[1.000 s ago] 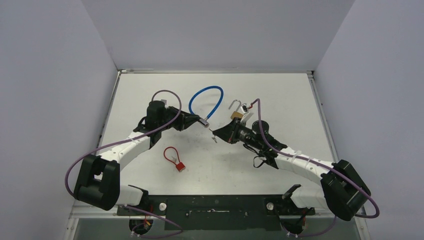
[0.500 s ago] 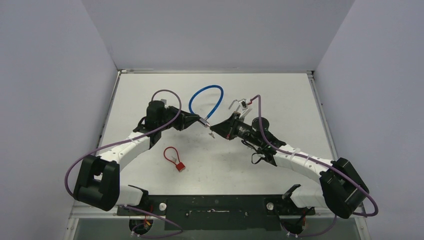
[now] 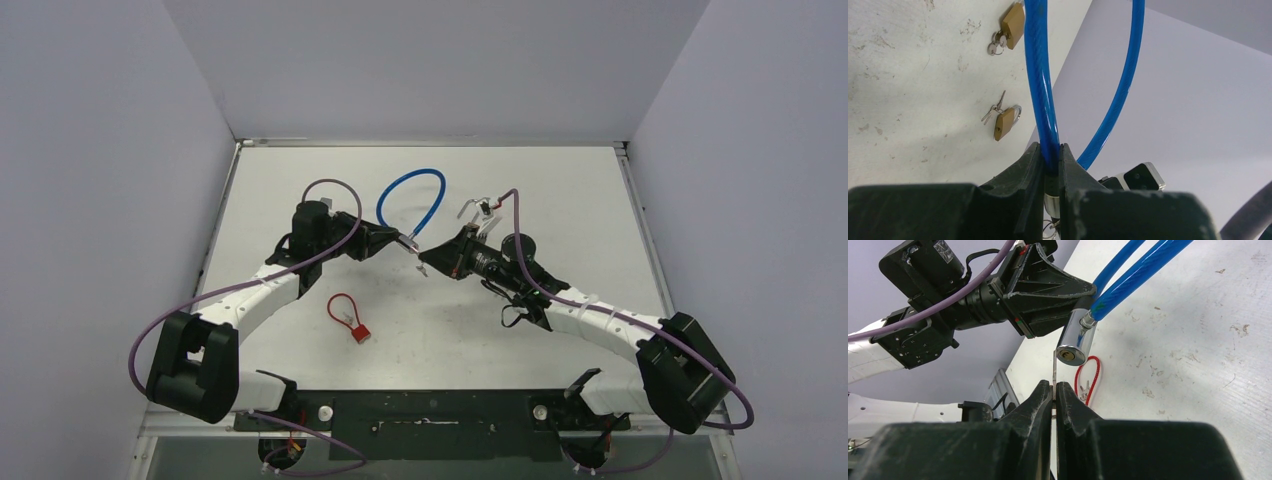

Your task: Unlock with the key

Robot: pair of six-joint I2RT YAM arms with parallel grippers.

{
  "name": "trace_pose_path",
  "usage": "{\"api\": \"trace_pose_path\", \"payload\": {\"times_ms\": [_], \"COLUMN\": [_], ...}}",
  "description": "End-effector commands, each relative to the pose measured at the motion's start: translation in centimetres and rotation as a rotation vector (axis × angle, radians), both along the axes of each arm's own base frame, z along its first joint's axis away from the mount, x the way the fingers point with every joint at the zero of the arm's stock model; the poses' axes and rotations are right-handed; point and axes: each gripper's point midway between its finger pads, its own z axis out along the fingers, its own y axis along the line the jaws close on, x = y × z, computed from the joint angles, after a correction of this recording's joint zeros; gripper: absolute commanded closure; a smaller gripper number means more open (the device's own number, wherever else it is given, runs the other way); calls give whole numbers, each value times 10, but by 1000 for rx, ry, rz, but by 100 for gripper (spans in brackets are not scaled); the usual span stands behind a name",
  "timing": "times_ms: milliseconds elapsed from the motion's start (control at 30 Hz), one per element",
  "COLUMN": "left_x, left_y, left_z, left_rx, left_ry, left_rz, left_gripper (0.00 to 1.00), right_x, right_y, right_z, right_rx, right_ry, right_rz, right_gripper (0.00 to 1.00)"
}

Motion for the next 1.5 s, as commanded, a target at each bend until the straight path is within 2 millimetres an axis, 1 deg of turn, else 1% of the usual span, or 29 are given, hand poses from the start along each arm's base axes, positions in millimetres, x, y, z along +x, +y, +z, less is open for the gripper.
{"api": "trace_pose_path", "payload": {"times_ms": [0,167,367,500,867,1233,1467], "left_x": [5,4,4,3,5,4,3], "left_y": [-5,-5,-5,-5,-5,-6,-6], "left_z": [50,49,48,49,50,51,49], "left_rx": [-64,-62,-61,-62,-61,-44,-33], "left_ry": [-164,-163,-162,-163,-164,-182,-185], "left_rz": [-17,-19,-21,-21,-20,-31,-38], "left_gripper": [100,100,100,100,100,100,100], "right_x": [2,6,8,9,10,18,19], "right_y": [-4,-7,-6,-6,-10,-11,-9], "right_z": [22,20,21,17,15,26,30], "right_rx": [45,36,38,28,23,41,48], "right_ry": [-74,-62,-63,-51,-50,-59,-69], "right_rz": [-27,-51,-49,-54,-66,-86,-73], "right_gripper": [100,100,100,100,100,100,100]}}
